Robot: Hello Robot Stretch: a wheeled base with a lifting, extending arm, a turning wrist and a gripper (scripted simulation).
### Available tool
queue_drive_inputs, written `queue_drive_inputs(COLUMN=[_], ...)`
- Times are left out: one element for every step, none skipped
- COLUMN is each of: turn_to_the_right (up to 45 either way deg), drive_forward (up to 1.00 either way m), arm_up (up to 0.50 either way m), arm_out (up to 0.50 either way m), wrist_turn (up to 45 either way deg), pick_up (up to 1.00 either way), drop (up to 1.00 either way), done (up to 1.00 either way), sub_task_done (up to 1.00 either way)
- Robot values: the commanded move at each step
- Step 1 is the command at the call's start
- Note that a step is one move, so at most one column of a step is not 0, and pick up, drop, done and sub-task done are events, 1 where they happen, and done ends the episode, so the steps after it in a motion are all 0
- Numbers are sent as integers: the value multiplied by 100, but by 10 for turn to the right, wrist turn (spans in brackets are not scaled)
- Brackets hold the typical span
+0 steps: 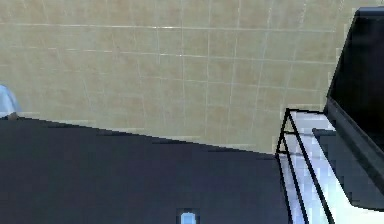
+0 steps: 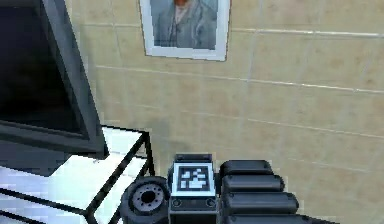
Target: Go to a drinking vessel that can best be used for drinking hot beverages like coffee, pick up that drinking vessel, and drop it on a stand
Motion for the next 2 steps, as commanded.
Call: queue_drive_inputs(turn_to_the_right=[0, 120], drive_forward=[30, 0], arm_up=[0, 0], arm_out=[0, 0], wrist_turn=[0, 0], pick_up=[0, 0], drop=[0, 0], done=[0, 0], sub_task_done=[0, 0])
